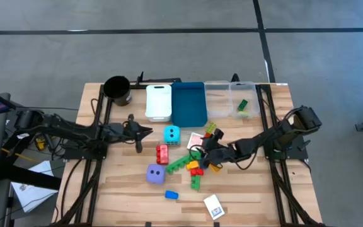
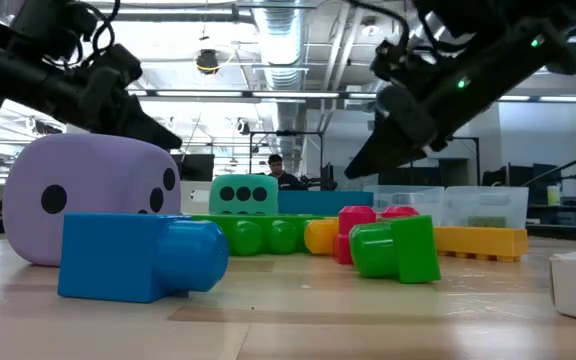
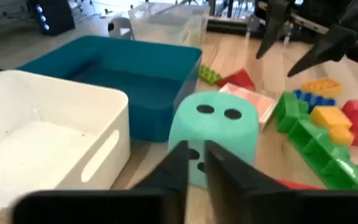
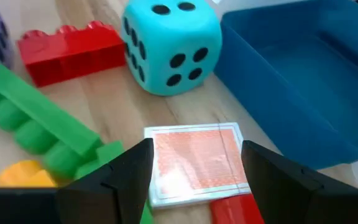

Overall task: Pick & Place Toys
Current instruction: Put the large blue dice into the blue bin

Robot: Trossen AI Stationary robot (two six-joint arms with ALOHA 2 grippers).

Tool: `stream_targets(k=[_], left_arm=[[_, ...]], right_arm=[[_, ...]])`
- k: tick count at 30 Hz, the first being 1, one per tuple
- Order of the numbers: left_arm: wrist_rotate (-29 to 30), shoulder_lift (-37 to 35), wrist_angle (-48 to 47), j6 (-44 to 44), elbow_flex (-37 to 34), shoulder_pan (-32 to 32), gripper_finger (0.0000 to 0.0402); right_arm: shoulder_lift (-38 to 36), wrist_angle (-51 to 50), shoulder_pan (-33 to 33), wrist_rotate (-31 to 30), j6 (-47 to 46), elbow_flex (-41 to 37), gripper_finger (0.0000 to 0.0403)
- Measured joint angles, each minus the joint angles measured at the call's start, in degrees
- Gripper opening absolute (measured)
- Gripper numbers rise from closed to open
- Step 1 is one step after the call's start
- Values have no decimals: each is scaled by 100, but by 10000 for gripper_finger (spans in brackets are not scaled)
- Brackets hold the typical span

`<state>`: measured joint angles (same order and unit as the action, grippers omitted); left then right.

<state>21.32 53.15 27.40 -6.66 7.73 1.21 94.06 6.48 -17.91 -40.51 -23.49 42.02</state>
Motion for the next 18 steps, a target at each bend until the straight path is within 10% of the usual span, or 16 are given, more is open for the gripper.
stream_targets(k=[18], left_arm=[[-162,2125,1642,-191,6,-570,0]], right_arm=[[-155,17,105,-457,-134,223,238]])
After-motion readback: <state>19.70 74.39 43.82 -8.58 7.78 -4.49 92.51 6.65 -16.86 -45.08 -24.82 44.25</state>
